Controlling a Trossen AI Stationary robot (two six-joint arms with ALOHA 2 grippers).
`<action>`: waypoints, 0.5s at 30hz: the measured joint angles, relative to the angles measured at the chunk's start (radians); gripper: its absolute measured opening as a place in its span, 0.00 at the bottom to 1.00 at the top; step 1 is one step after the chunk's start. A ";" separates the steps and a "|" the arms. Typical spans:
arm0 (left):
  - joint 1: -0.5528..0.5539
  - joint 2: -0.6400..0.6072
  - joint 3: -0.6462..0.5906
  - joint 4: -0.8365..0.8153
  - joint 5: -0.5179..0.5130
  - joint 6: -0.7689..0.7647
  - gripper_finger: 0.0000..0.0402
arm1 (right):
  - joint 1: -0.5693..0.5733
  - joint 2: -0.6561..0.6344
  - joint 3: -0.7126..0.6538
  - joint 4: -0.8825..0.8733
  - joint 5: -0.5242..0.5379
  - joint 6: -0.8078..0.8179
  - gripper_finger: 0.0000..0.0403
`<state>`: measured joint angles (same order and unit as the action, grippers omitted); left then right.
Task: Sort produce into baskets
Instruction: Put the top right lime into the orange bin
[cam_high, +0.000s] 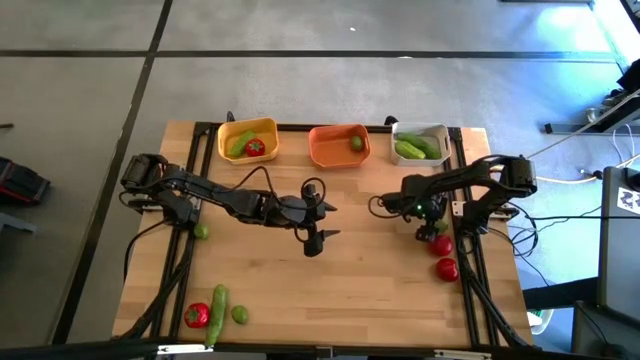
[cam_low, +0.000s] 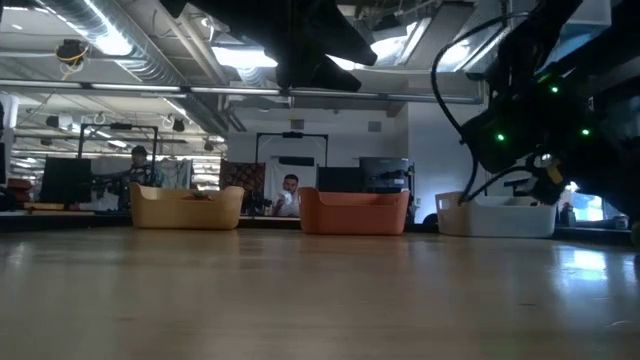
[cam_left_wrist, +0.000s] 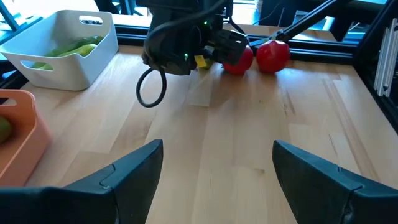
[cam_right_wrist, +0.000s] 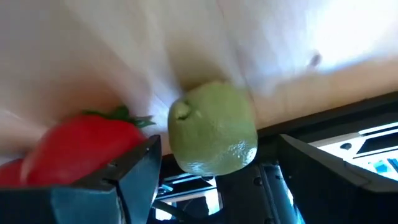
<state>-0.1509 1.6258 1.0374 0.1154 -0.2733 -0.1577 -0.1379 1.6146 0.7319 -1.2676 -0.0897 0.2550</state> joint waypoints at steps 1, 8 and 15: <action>0.000 0.000 0.000 0.000 0.000 0.000 0.74 | 0.000 0.000 -0.011 0.001 -0.002 0.000 0.75; 0.000 0.000 0.000 0.000 0.000 0.008 0.74 | 0.000 0.000 -0.041 0.059 -0.002 0.002 0.75; 0.000 0.000 0.000 0.000 0.000 0.008 0.74 | 0.000 0.000 -0.041 0.096 0.018 -0.008 0.54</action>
<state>-0.1513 1.6260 1.0374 0.1154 -0.2733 -0.1493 -0.1375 1.6146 0.6912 -1.1715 -0.0714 0.2467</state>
